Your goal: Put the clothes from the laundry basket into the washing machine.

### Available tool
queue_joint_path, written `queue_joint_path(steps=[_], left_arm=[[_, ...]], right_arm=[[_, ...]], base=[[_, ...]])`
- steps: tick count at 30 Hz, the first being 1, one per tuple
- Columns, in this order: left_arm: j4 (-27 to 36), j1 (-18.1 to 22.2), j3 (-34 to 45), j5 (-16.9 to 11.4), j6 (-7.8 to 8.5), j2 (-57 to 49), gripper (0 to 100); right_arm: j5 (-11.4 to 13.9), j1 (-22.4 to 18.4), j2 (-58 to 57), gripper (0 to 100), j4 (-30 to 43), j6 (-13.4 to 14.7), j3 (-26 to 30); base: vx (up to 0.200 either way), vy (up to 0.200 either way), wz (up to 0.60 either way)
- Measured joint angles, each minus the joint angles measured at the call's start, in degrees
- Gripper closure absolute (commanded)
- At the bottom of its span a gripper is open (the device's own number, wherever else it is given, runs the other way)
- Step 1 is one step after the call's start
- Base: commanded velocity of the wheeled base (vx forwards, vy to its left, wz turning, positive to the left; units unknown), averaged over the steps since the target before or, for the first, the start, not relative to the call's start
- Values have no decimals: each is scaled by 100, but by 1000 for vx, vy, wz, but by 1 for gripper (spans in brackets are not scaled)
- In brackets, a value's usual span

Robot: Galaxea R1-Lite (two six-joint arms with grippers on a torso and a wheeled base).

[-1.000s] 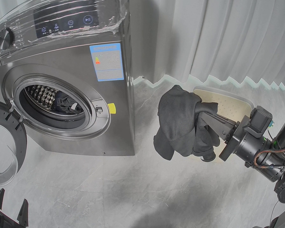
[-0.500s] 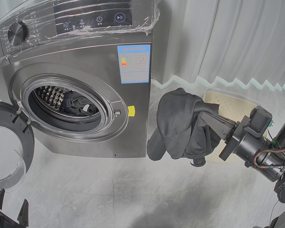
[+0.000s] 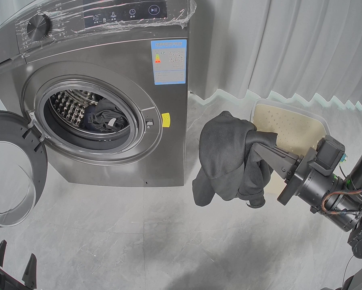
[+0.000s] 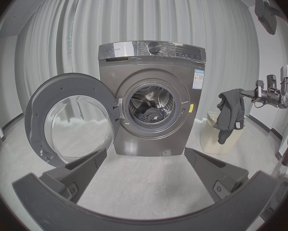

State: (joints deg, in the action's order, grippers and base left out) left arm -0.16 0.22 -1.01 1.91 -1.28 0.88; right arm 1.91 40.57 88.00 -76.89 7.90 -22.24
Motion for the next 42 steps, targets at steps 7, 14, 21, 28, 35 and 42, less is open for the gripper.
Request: queue_joint_path(steps=[7,14,21,28,35,42], left_arm=[[0,0,0,-13,-9,0,0],[0,5,0,-11,-11,2,0],[0,0,0,-15,-11,2,0],[5,5,0,-11,-11,2,0],[0,5,0,-13,-11,5,0],[9,2,0,-13,-11,5,0]], right_arm=[[-2,-2,33,100,-2,0,0],[0,2,77,100,-2,0,0],[0,0,122,100,-5,1,9],[0,2,133,100,-5,0,9],[-4,-2,138,100,-2,1,9],[0,2,138,100,-2,1,11]], base=[[0,171,0],[0,200,0],[0,200,0],[0,200,0],[0,86,0],[0,0,0]])
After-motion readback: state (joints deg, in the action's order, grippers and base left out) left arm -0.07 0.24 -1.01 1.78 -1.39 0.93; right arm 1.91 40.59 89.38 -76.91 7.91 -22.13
